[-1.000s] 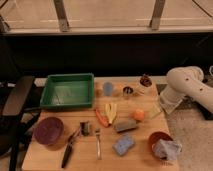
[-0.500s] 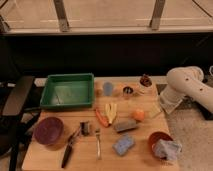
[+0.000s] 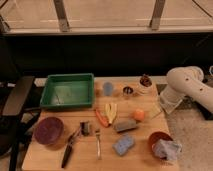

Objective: Stack cups on top of each other

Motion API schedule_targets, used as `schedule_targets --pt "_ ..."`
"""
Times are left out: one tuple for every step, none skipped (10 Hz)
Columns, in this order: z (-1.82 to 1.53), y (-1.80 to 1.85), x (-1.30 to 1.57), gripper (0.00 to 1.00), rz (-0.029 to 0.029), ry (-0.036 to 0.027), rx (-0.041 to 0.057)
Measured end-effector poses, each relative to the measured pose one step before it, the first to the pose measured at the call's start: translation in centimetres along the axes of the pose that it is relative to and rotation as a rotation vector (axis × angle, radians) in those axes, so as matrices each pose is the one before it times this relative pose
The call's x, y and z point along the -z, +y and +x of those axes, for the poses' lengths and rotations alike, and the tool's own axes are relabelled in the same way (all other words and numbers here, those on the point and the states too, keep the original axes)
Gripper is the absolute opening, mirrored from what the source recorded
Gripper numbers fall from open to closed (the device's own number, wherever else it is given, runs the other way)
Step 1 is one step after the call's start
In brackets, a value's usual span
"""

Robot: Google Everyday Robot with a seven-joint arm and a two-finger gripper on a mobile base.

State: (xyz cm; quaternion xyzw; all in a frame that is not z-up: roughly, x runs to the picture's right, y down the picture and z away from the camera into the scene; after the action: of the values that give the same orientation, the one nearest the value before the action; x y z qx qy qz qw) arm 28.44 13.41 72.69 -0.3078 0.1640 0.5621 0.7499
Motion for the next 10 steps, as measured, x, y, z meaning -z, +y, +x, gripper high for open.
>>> schedule_targets --pt "-0.001 0.002 0.001 0.68 0.00001 -0.00005 0.00004" --pt "0.001 -0.002 -0.002 0.68 0.00001 0.00005 -0.00014" --pt "-0.011 -0.009 0.01 0.68 0.00055 -0.00014 0.0005" --pt "-0.229 0.078 0.182 0.68 -0.00296 -0.00567 0.0159" --pt "-0.536 0.172 0.446 0.68 -0.00747 -0.01323 0.0354" --pt "-1.409 0.661 0.593 0.68 -0.0127 -0.01759 0.08754" --pt "-1.913 0.736 0.296 0.68 -0.00816 -0.0203 0.08961" --pt "-2.941 1.456 0.1 0.68 -0.01206 -0.02453 0.12978" --pt "-2.315 1.396 -0.28 0.68 -0.00951 -0.01578 0.10311" --pt "-1.974 0.934 -0.303 0.68 -0.00224 -0.01825 0.07929"
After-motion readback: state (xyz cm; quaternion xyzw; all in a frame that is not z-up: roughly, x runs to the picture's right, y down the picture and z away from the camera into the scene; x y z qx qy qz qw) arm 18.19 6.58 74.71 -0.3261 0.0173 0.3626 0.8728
